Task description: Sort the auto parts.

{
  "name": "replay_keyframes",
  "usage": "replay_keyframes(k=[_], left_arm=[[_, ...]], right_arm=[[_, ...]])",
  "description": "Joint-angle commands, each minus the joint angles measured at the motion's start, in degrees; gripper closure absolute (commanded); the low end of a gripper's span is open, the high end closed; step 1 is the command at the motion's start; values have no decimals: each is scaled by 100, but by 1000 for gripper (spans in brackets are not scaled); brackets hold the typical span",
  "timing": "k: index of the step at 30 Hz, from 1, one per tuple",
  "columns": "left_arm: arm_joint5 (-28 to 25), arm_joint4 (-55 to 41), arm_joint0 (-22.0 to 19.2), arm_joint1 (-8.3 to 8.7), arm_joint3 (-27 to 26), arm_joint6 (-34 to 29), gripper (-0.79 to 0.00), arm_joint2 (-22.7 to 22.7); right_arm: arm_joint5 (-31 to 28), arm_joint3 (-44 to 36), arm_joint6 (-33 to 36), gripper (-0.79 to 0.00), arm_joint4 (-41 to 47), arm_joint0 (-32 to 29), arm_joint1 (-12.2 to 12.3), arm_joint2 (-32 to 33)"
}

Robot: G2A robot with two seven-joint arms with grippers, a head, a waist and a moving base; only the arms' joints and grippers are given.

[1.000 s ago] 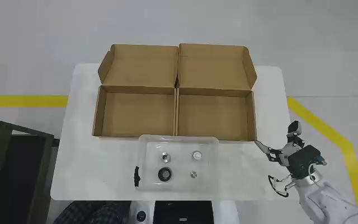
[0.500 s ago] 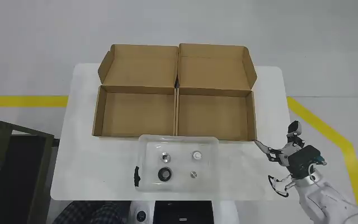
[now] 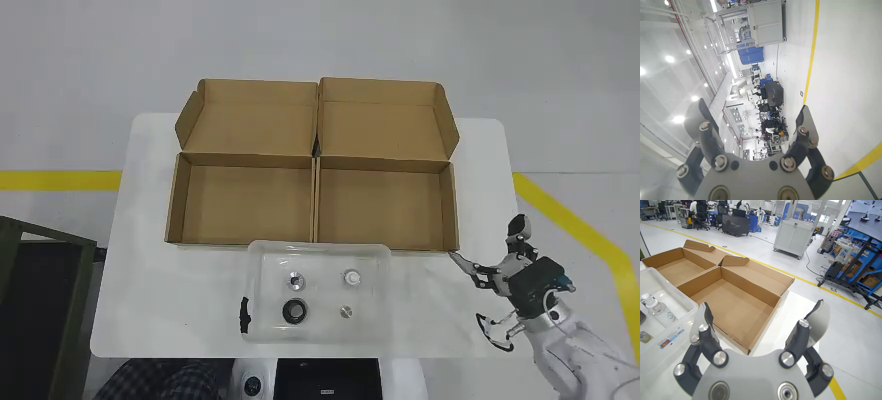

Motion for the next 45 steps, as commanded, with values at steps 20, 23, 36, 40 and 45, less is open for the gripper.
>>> replay_keyframes(k=[20,23,36,40,45], left_arm=[[0,0,0,0,0,0,-785,0],[0,0,0,0,0,0,-785,0],[0,0,0,0,0,0,-785,0],[0,0,0,0,0,0,-785,0],[0,0,0,0,0,0,-785,0]], right_arm=[[-1883,-315,1760,-785,92,1079,192,-825],[-1979,-336,1986,-785,149,1226,207,-1001],[-2162,-415,2733,-785,219,1655,263,-1682],[-2195,-438,2897,-785,199,1748,277,-1869],[-2199,-453,3085,-785,137,1869,295,-2122]])
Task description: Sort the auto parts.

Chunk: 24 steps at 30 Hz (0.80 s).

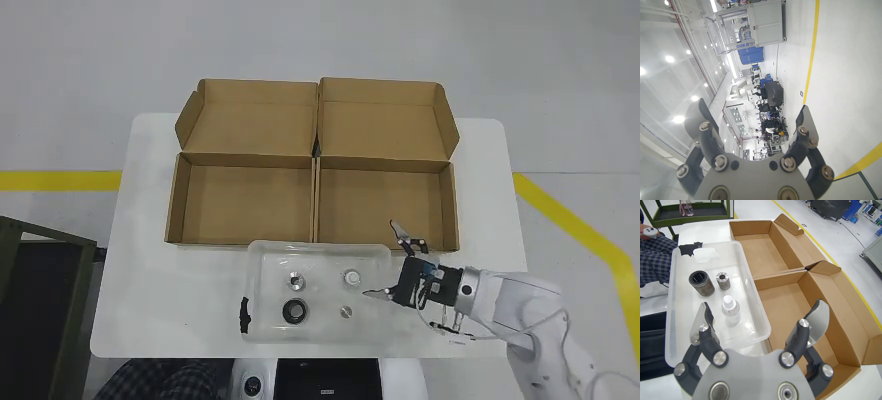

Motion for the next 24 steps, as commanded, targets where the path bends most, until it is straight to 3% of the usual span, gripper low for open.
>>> replay_keyframes(k=[1,24], left_arm=[[0,0,0,0,0,0,-785,0],[0,0,0,0,0,0,-785,0]], right_arm=[[19,8,43,-785,-8,32,5,-66],[-8,56,860,-785,-233,304,81,-1042]])
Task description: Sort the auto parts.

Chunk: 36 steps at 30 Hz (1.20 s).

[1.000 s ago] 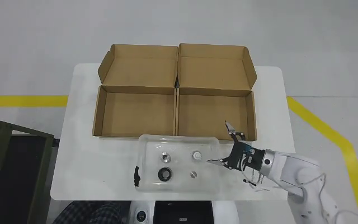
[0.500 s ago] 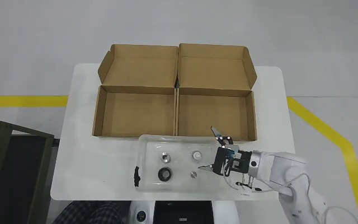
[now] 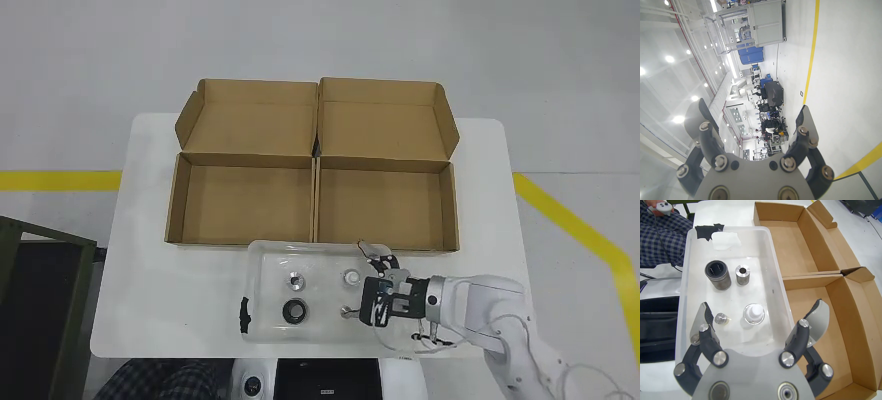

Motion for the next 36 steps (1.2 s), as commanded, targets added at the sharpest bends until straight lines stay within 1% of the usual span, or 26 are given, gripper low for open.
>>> replay_keyframes(k=[1,8,14,19,24,25,26,27,33,36], left_arm=[[0,0,0,0,0,0,-785,0],[0,0,0,0,0,0,-785,0],[0,0,0,0,0,0,-785,0],[0,0,0,0,0,0,-785,0],[0,0,0,0,0,0,-785,0],[0,0,0,0,0,0,-785,0],[0,0,0,0,0,0,-785,0],[0,0,0,0,0,0,-785,0],[0,0,0,0,0,0,-785,0],[0,0,0,0,0,0,-785,0]], right_arm=[[10,13,93,-785,13,15,5,-59],[6,102,456,-785,102,131,26,-280],[90,165,662,-665,89,219,44,-396],[165,231,743,-585,55,268,60,-457],[263,318,779,-542,-15,347,74,-525],[270,326,776,-520,-17,355,76,-534],[281,342,771,-446,-13,371,80,-548],[286,348,775,-391,-21,384,83,-556],[367,311,835,-289,-152,449,105,-594],[376,238,889,-206,-215,438,120,-612]])
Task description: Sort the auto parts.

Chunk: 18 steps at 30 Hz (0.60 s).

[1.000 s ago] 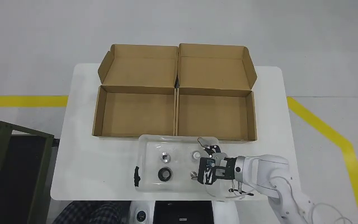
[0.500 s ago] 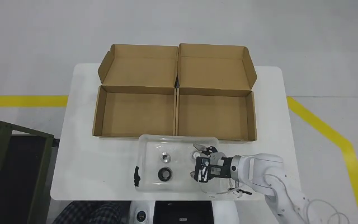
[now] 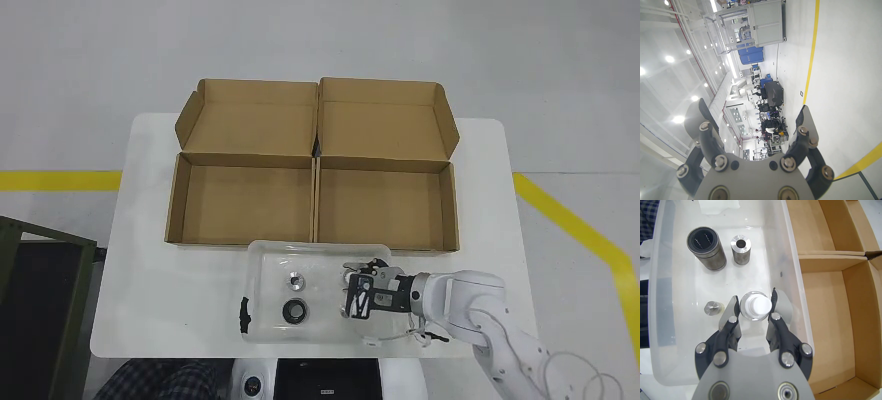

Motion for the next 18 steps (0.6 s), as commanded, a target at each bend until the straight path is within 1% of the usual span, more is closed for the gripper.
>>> replay_keyframes(k=[1,2,3,13,18], left_arm=[[0,0,0,0,0,0,-785,0],[0,0,0,0,0,0,-785,0],[0,0,0,0,0,0,-785,0],[0,0,0,0,0,0,-785,0],[0,0,0,0,0,0,-785,0]], right_arm=[[-1,-45,13,-145,3,-15,9,-14],[-10,-64,20,-129,4,-16,14,-16],[-26,-89,9,-6,22,-14,19,-18],[-219,-280,-255,0,423,-36,79,133],[-311,-225,-715,0,702,-24,103,222]])
